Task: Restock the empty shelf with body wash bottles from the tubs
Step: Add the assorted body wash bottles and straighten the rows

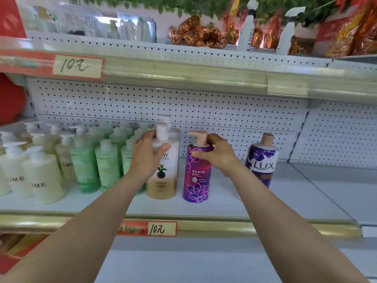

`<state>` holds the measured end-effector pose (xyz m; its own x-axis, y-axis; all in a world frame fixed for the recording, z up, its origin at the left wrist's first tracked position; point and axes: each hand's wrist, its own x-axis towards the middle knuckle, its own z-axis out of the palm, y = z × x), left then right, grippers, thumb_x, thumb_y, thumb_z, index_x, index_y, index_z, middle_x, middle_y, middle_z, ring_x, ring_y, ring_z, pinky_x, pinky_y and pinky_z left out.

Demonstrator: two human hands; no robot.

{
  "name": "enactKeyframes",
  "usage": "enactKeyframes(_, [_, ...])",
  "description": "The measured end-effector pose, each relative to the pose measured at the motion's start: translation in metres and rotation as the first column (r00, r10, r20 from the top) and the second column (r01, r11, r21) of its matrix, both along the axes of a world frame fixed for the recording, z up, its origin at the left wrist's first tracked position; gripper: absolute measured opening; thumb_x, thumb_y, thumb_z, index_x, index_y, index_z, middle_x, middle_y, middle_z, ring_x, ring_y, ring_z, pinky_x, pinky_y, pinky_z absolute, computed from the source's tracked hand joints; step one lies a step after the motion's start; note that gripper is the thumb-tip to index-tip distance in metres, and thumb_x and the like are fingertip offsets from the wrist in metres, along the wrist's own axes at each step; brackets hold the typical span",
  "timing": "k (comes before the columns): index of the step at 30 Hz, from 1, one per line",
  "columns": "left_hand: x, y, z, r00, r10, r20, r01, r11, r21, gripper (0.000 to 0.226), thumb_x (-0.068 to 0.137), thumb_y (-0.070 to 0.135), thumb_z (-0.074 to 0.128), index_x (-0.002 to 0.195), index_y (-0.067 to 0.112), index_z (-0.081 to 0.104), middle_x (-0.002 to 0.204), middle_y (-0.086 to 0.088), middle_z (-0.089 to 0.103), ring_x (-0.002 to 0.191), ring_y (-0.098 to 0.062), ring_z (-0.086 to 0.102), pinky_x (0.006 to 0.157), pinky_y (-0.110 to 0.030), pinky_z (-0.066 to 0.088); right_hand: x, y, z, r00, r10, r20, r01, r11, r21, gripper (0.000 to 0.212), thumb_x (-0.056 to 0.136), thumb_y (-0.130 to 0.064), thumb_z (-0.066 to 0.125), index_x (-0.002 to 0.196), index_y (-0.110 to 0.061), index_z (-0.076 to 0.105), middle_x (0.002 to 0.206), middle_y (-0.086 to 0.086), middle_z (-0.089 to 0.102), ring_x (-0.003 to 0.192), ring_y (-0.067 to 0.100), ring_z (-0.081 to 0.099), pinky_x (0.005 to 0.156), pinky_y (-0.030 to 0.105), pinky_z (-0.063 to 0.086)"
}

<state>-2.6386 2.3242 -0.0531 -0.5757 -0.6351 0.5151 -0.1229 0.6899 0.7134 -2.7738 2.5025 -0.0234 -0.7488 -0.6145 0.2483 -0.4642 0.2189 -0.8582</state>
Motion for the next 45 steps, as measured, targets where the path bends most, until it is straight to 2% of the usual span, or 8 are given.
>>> enactKeyframes(9, [0.000,0.005,0.001,1.000,0.015,0.000,-0.015,1.000,0.022,0.056,0.089,0.038,0.066,0.136,0.015,0.047,0.135,-0.008,0.053,0.127,-0.032,0.041,0.100,-0.042,0.037,0.006,-0.006,0.000,0.998,-0.053,-0.043,0.052,0.999,-0.006,0.043,0.074,-0.021,0.087,0.108,-0.021,0.062,0.093,-0.019,0.062,0.092,0.014,0.067,0.088,0.041,0.058])
enactKeyframes(22, [0.007,0.041,0.001,0.964,0.216,-0.156,-0.243,0.952,-0.186,0.072,0.089,0.036,0.068,0.145,0.006,0.035,0.145,-0.013,0.043,0.139,-0.029,0.031,0.114,-0.043,0.029,0.011,0.017,0.010,0.979,-0.132,-0.154,0.108,0.982,-0.158,0.062,0.082,-0.032,0.081,0.136,-0.019,0.054,0.131,-0.006,0.059,0.115,0.009,0.056,0.094,0.024,0.046])
enactKeyframes(28, [-0.013,0.078,-0.006,0.982,0.115,-0.148,-0.170,0.881,-0.442,0.054,0.085,0.043,0.069,0.128,0.011,0.055,0.130,-0.007,0.057,0.127,-0.023,0.041,0.107,-0.036,0.032,-0.029,0.082,0.021,0.630,-0.715,-0.302,0.621,0.698,-0.358,0.065,0.078,-0.038,0.081,0.133,-0.018,0.052,0.136,0.005,0.048,0.127,0.023,0.047,0.100,0.045,0.046])
enactKeyframes(31, [-0.025,0.084,-0.014,0.989,0.146,-0.005,-0.127,0.847,-0.517,0.053,0.085,0.049,0.065,0.123,0.012,0.061,0.125,-0.007,0.063,0.130,-0.027,0.044,0.113,-0.045,0.030,-0.051,0.108,0.009,0.769,-0.628,-0.118,0.632,0.775,-0.005,0.089,0.072,-0.043,0.085,0.144,-0.013,0.042,0.142,0.011,0.047,0.131,0.031,0.047,0.102,0.044,0.047])
enactKeyframes(33, [-0.029,0.086,-0.019,0.984,0.174,0.044,-0.124,0.836,-0.534,0.056,0.087,0.052,0.060,0.126,0.012,0.061,0.126,-0.008,0.064,0.132,-0.028,0.044,0.118,-0.048,0.022,-0.057,0.119,-0.002,0.884,-0.454,0.106,0.455,0.890,0.020,0.080,0.073,-0.032,0.086,0.140,-0.018,0.044,0.128,0.008,0.059,0.115,0.029,0.061,0.082,0.042,0.060])
enactKeyframes(36, [-0.032,0.089,-0.020,0.978,0.199,0.060,-0.138,0.837,-0.529,0.056,0.089,0.053,0.057,0.128,0.013,0.058,0.128,-0.008,0.063,0.133,-0.028,0.042,0.121,-0.047,0.014,-0.059,0.128,-0.002,0.917,-0.386,0.103,0.389,0.921,-0.011,0.067,0.075,-0.022,0.085,0.130,-0.020,0.047,0.109,0.000,0.063,0.097,0.022,0.064,0.047,0.018,0.050])
enactKeyframes(41, [-0.033,0.091,-0.020,0.979,0.201,0.041,-0.152,0.844,-0.515,0.052,0.088,0.051,0.061,0.125,0.014,0.058,0.124,-0.007,0.063,0.132,-0.028,0.043,0.121,-0.047,0.013,-0.056,0.109,0.001,0.936,-0.353,-0.002,0.352,0.933,0.068,0.070,0.068,-0.034,0.090,0.124,-0.023,0.049,0.103,-0.001,0.064,0.096,0.022,0.065,0.088,0.041,0.056])
enactKeyframes(45, [-0.033,0.091,-0.021,0.978,0.200,0.050,-0.147,0.845,-0.515,0.054,0.088,0.051,0.060,0.129,0.016,0.056,0.127,-0.006,0.061,0.134,-0.027,0.041,0.122,-0.047,0.012,-0.046,0.083,-0.003,0.965,-0.258,0.044,0.255,0.965,0.056,0.068,0.067,-0.034,0.091,0.121,-0.025,0.049,0.101,-0.003,0.066,0.095,0.020,0.067,0.089,0.042,0.056])
